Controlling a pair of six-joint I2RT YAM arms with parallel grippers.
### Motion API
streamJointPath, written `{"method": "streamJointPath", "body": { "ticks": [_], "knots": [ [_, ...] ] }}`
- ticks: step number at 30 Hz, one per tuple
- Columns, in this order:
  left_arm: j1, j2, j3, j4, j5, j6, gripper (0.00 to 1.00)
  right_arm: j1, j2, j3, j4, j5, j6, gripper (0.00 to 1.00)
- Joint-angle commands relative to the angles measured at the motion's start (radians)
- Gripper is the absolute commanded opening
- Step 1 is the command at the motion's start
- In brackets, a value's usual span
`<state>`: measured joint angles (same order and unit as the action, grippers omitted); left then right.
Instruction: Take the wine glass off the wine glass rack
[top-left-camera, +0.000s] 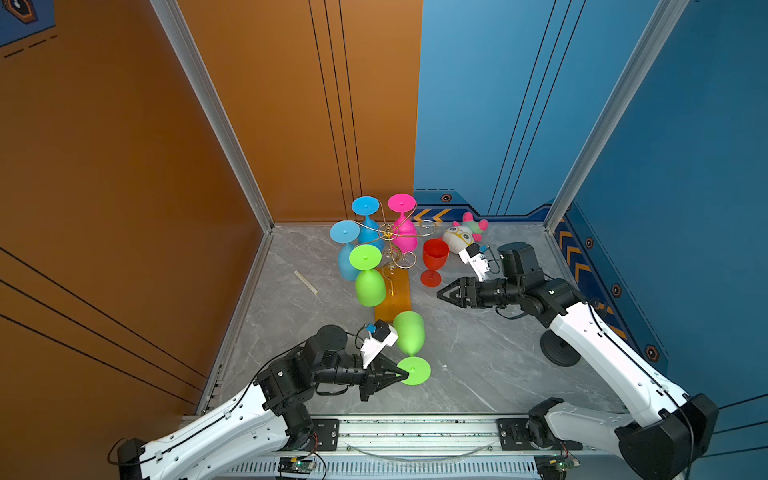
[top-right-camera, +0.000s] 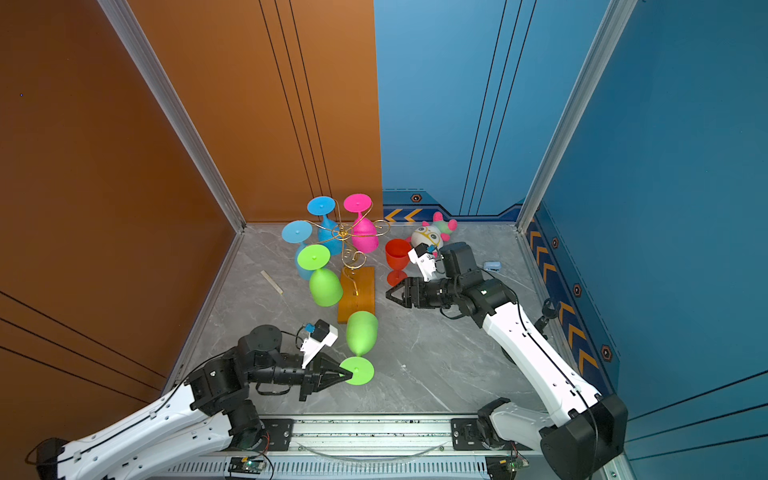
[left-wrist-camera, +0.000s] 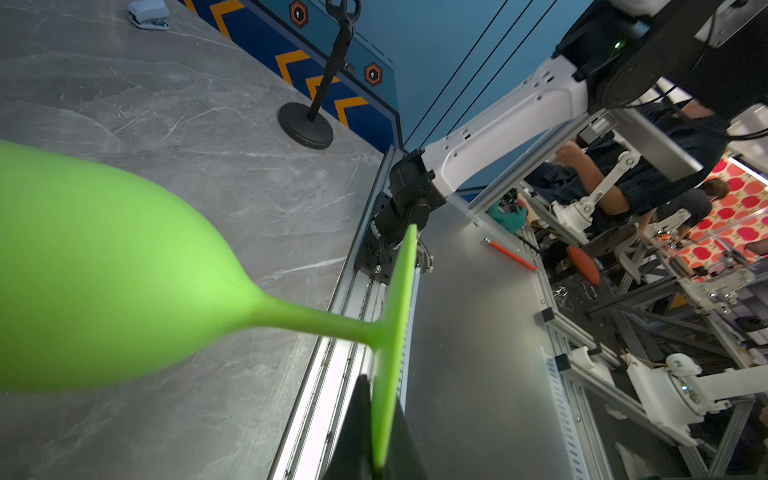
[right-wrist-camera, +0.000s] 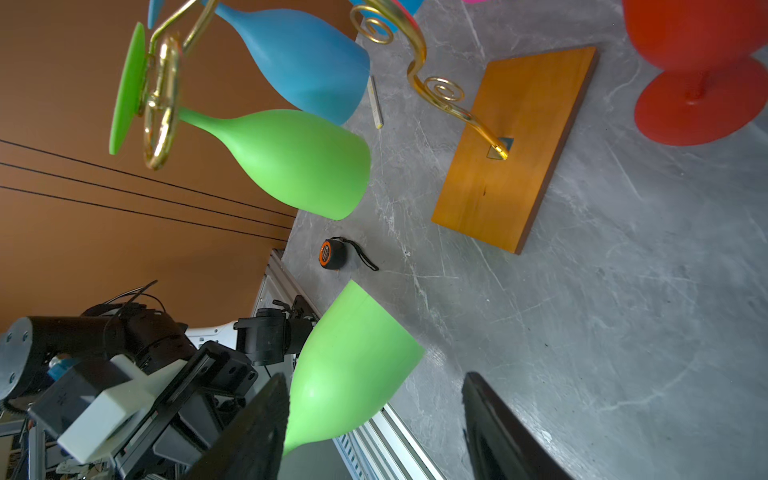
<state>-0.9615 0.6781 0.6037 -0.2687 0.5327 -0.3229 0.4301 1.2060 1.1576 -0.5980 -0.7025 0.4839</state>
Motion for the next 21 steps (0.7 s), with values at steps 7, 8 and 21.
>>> {"method": "streamJointPath", "body": {
  "ticks": [7, 8, 21],
  "knots": [
    [-0.203, 0.107, 0.13, -0.189, -0.362, 0.356, 0.0, -0.025, 0.06, 0.088, -0.108, 0.017, -0.003, 0.69],
    [-0.23, 0.115, 0.14, -0.197, -0.419, 0.391, 0.0, -0.025, 0.066, 0.099, -0.122, 0.024, -0.01, 0.69],
    [-0.501, 0.206, 0.172, -0.27, -0.947, 0.77, 0.0, -0.022, 0.117, 0.189, -0.232, 0.077, -0.068, 0.67]
  ]
}}
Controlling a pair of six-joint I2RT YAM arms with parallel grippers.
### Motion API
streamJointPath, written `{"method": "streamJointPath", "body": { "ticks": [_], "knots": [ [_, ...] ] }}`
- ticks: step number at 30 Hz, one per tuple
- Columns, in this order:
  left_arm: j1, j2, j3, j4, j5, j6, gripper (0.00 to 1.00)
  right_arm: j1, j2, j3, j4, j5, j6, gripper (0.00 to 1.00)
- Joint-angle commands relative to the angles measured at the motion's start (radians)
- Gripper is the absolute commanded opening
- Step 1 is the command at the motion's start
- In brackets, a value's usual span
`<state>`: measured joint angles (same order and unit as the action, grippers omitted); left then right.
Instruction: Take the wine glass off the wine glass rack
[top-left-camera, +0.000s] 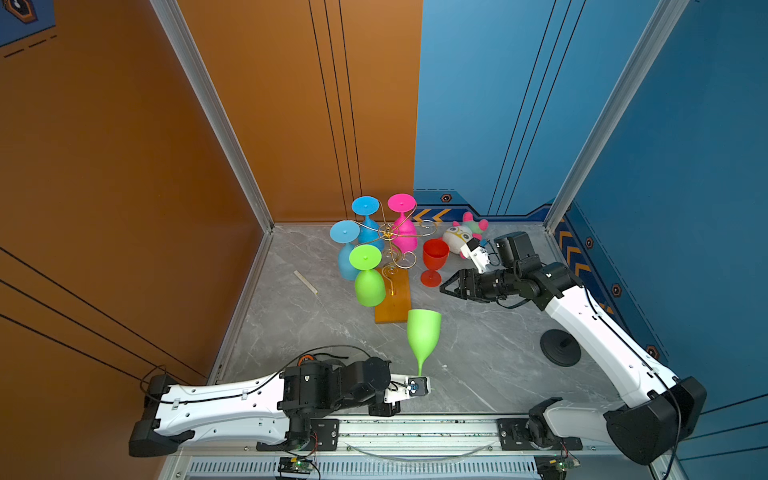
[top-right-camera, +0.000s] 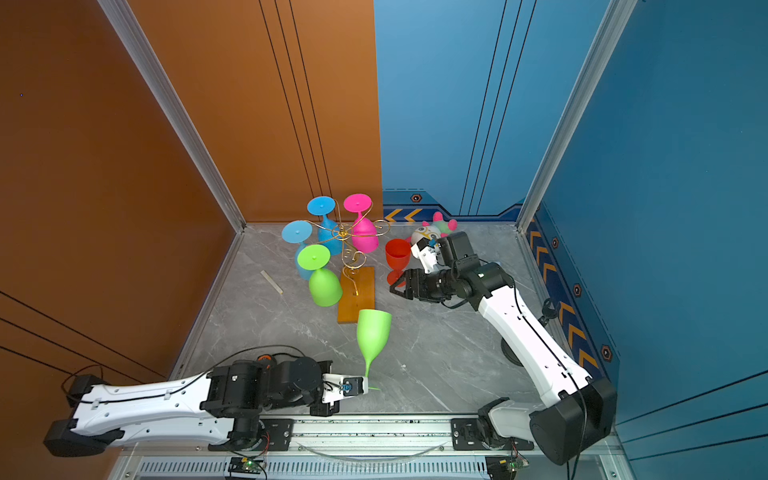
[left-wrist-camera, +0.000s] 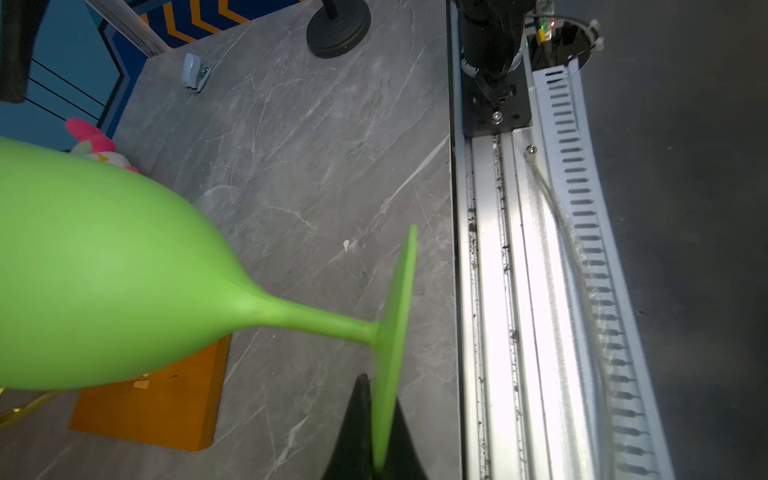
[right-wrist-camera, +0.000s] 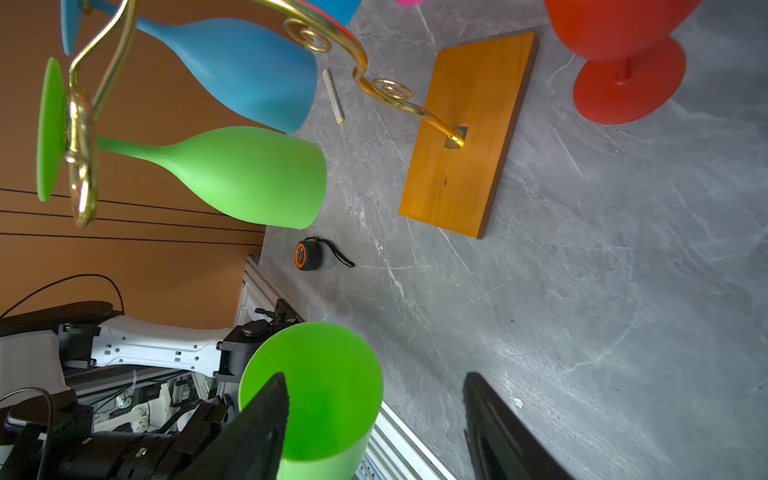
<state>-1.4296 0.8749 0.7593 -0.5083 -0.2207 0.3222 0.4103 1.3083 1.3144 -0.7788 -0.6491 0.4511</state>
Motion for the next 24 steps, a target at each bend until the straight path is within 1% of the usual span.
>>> {"method": "streamJointPath", "body": {
  "ticks": [1, 4, 10, 14, 17, 18, 24],
  "knots": [
    [-0.047, 0.014, 0.011, -0.03, -0.228, 0.15, 0.0, -0.002, 0.019, 0.036, -0.057, 0.02, -0.039, 0.66],
    [-0.07, 0.028, 0.0, -0.03, -0.317, 0.201, 0.0, 0.003, 0.025, 0.045, -0.07, 0.0, -0.05, 0.64],
    [-0.09, 0.054, -0.018, -0.03, -0.441, 0.264, 0.0, 0.027, 0.027, 0.046, -0.1, -0.041, -0.075, 0.6],
    [-0.098, 0.083, -0.034, -0.03, -0.495, 0.304, 0.0, 0.036, 0.026, 0.049, -0.104, -0.068, -0.086, 0.59],
    [-0.1, 0.107, -0.032, -0.028, -0.496, 0.322, 0.0, 0.036, 0.035, 0.068, -0.117, -0.07, -0.092, 0.58],
    [-0.101, 0.113, -0.03, -0.029, -0.533, 0.326, 0.0, 0.037, 0.038, 0.072, -0.122, -0.071, -0.094, 0.57],
    [-0.101, 0.149, -0.022, -0.024, -0.609, 0.337, 0.0, 0.048, 0.049, 0.074, -0.135, -0.09, -0.104, 0.52]
  ]
}}
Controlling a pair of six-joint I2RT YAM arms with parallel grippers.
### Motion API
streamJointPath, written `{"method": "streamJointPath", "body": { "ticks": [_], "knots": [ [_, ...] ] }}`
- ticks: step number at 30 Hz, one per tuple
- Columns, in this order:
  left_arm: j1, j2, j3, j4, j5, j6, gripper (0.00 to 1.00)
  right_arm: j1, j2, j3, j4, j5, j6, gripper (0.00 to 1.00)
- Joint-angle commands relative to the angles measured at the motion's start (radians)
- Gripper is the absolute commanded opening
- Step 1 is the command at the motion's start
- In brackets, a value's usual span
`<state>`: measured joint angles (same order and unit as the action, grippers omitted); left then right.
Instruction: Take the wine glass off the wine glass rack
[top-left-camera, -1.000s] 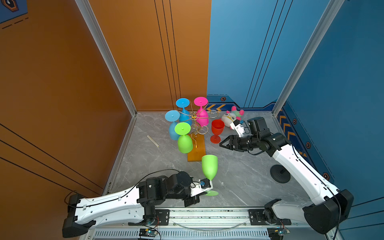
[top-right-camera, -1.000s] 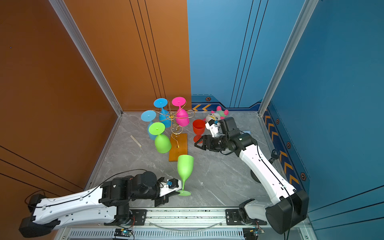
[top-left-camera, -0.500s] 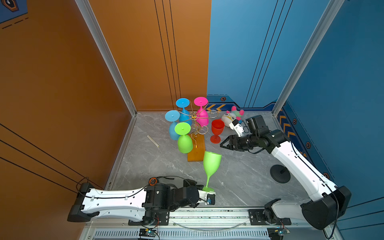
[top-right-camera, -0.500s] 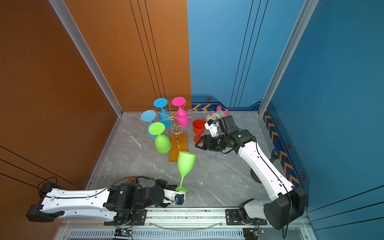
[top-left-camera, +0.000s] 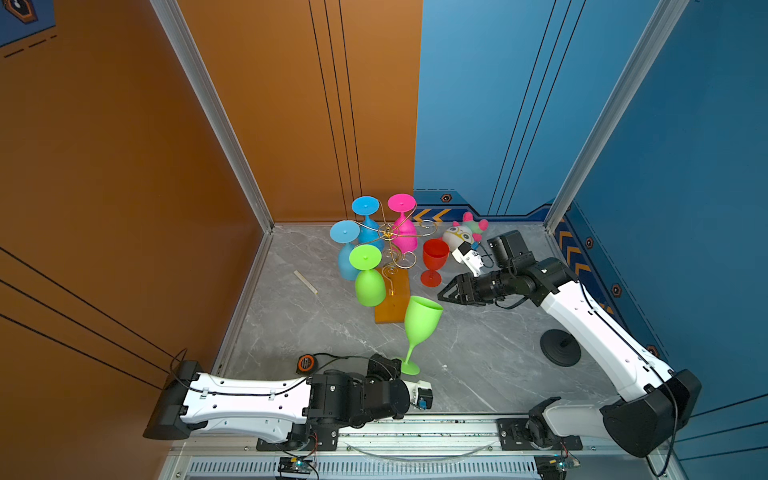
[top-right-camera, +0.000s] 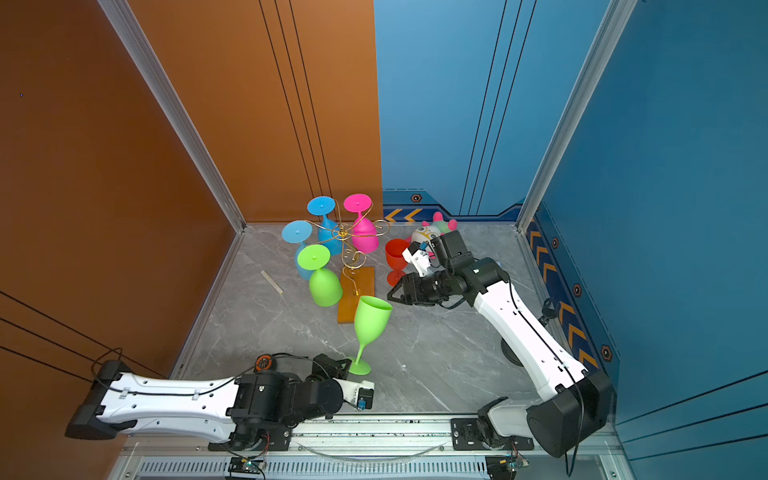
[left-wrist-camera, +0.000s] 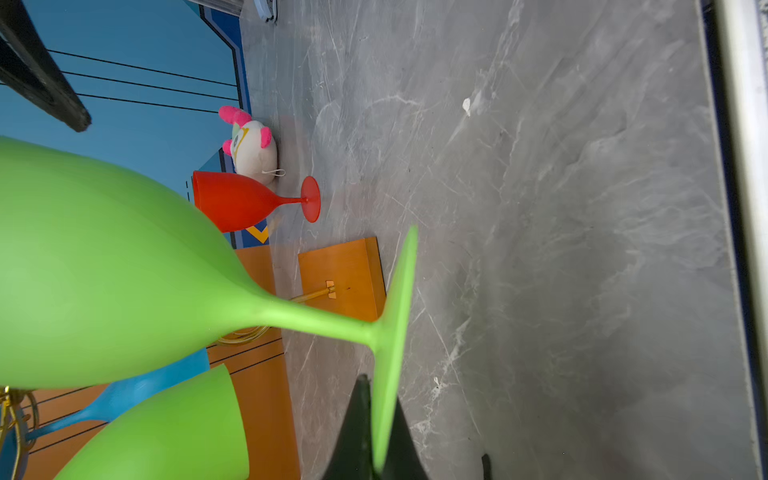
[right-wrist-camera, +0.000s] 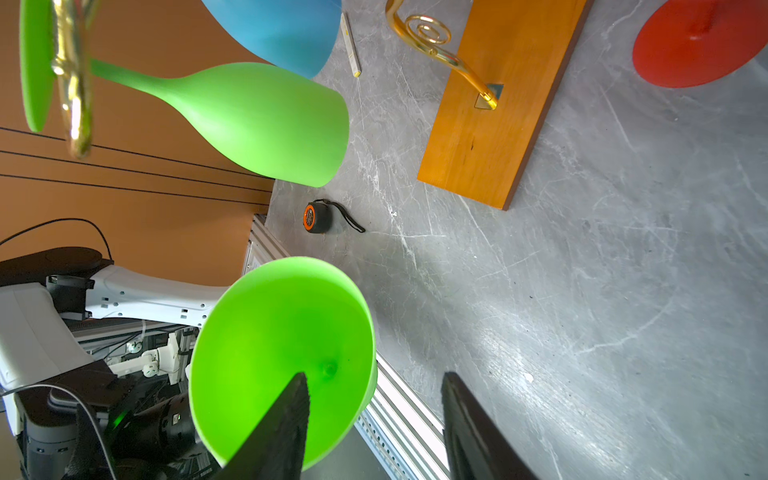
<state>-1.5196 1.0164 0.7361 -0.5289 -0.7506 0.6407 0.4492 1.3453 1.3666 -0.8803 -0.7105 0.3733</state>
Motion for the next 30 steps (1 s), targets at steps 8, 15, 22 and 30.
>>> {"method": "streamJointPath", "body": {
  "ticks": [8, 15, 22, 30],
  "knots": [
    [-0.018, 0.025, -0.009, 0.043, -0.165, 0.079, 0.0, 0.026, 0.035, 0.026, -0.068, -0.058, -0.053, 0.48],
    [-0.021, 0.059, -0.029, 0.106, -0.248, 0.173, 0.0, 0.031, 0.062, 0.04, -0.106, -0.066, -0.079, 0.35],
    [-0.02, 0.053, -0.062, 0.198, -0.285, 0.235, 0.0, 0.032, 0.077, 0.046, -0.12, -0.072, -0.089, 0.2],
    [-0.02, 0.046, -0.078, 0.211, -0.268, 0.233, 0.01, 0.033, 0.105, 0.077, -0.152, -0.065, -0.108, 0.07]
  ]
}}
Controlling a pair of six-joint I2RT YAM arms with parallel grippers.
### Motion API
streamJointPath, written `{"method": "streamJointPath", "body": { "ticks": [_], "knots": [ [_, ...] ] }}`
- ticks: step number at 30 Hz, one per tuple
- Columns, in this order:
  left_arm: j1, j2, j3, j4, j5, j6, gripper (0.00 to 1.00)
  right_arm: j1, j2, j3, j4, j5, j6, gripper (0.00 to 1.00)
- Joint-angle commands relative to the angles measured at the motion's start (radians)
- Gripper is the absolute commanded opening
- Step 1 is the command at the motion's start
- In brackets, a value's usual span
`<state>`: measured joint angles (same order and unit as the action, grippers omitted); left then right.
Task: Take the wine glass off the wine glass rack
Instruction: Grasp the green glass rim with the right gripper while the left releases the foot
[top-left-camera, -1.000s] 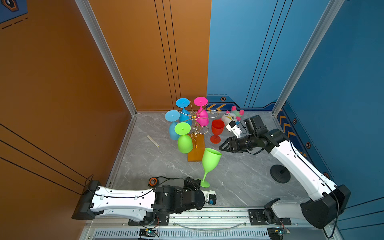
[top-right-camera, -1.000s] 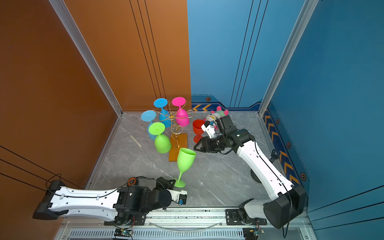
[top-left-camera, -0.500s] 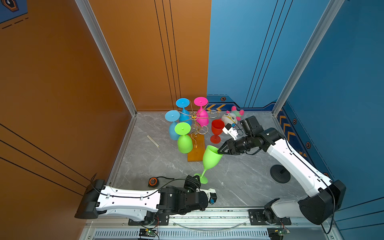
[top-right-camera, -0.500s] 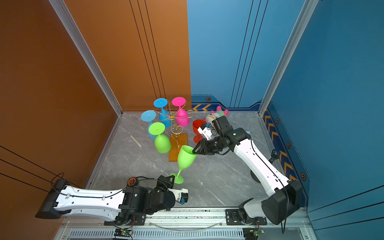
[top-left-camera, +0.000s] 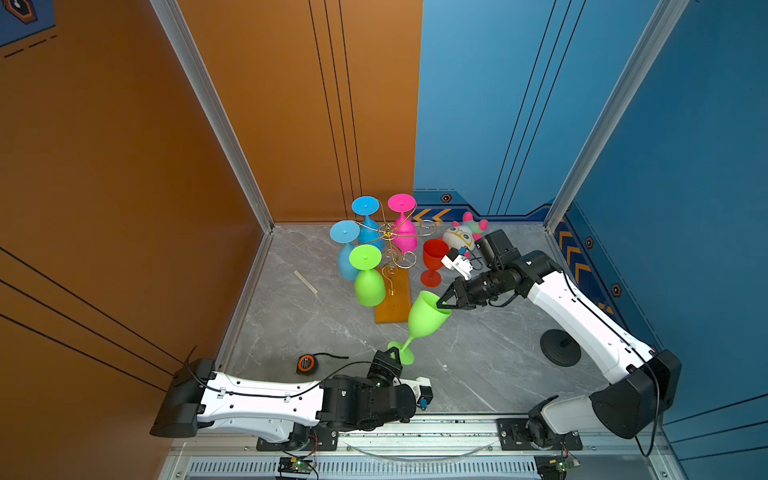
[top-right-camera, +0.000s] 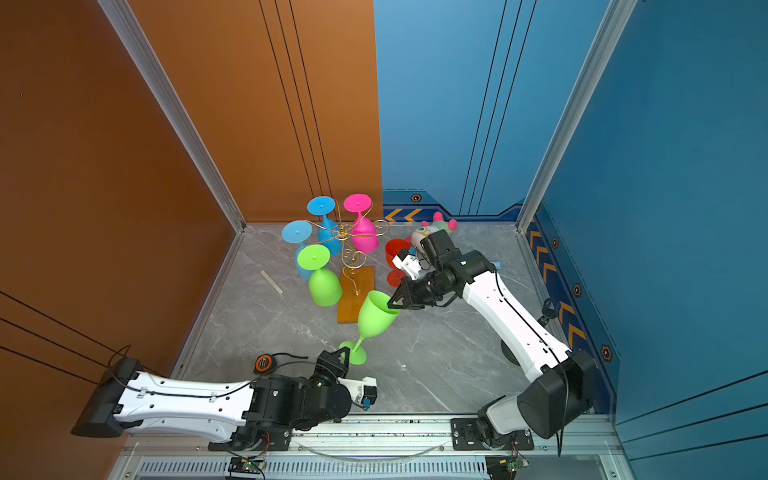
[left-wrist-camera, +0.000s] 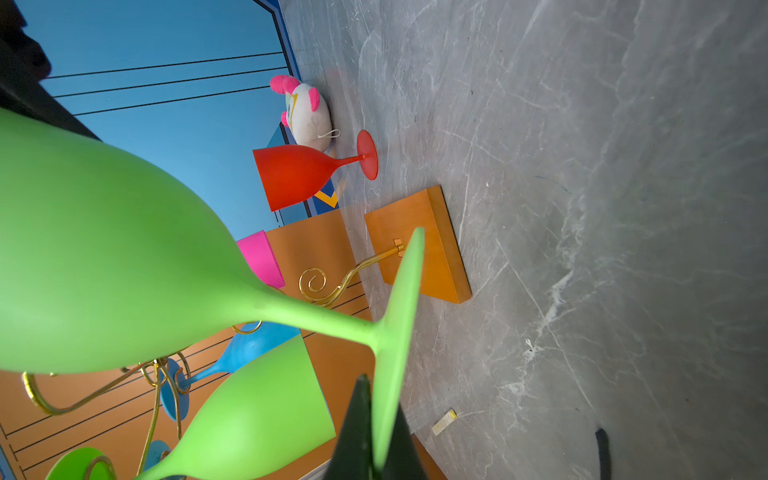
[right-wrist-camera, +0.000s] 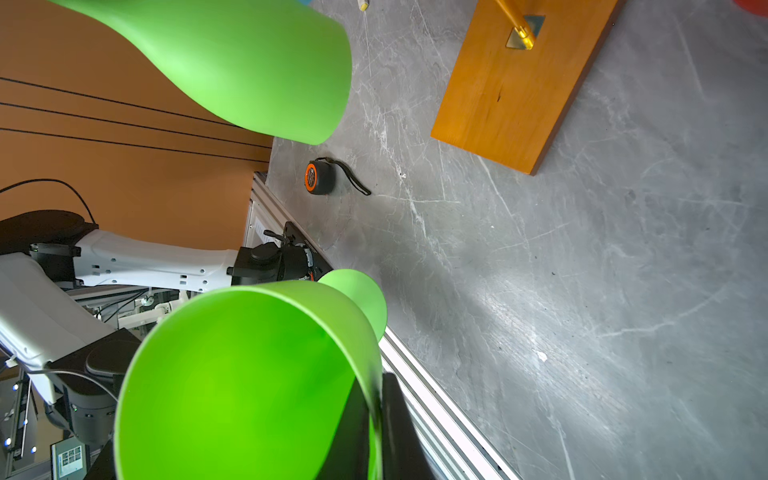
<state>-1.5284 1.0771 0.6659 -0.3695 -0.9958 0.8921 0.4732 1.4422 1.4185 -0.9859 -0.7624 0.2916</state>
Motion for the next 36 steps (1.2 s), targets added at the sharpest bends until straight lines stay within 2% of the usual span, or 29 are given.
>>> {"method": "streamJointPath", "body": {
  "ticks": [1, 4, 9, 16, 19, 23, 27, 30, 36],
  "knots": [
    [-0.012, -0.018, -0.007, 0.052, -0.011, -0.026, 0.03, 0.008, 0.008, 0.029, -0.05, -0.006, -0.028, 0.05],
    [-0.013, -0.028, -0.009, 0.052, 0.021, -0.05, 0.09, 0.005, 0.009, 0.043, -0.069, 0.018, -0.034, 0.0],
    [-0.012, -0.038, -0.023, 0.058, 0.056, -0.082, 0.16, 0.001, 0.007, 0.056, -0.085, 0.033, -0.042, 0.0],
    [-0.013, -0.072, -0.024, 0.057, 0.145, -0.18, 0.41, -0.014, 0.006, 0.077, -0.098, 0.057, -0.05, 0.0],
    [-0.015, -0.09, -0.033, 0.057, 0.171, -0.223, 0.55, -0.031, -0.004, 0.082, -0.102, 0.076, -0.057, 0.0],
    [-0.015, -0.123, -0.026, 0.058, 0.182, -0.354, 0.69, -0.06, -0.024, 0.084, -0.113, 0.125, -0.073, 0.0],
    [-0.01, -0.164, -0.013, 0.041, 0.148, -0.549, 0.84, -0.077, -0.043, 0.091, -0.146, 0.24, -0.105, 0.0],
    [0.025, -0.19, 0.025, -0.045, 0.148, -0.722, 0.85, -0.088, -0.057, 0.095, -0.155, 0.374, -0.117, 0.0],
    [0.102, -0.287, 0.026, -0.122, 0.16, -0.904, 0.85, -0.105, -0.061, 0.094, -0.152, 0.642, -0.131, 0.0]
  ]
}}
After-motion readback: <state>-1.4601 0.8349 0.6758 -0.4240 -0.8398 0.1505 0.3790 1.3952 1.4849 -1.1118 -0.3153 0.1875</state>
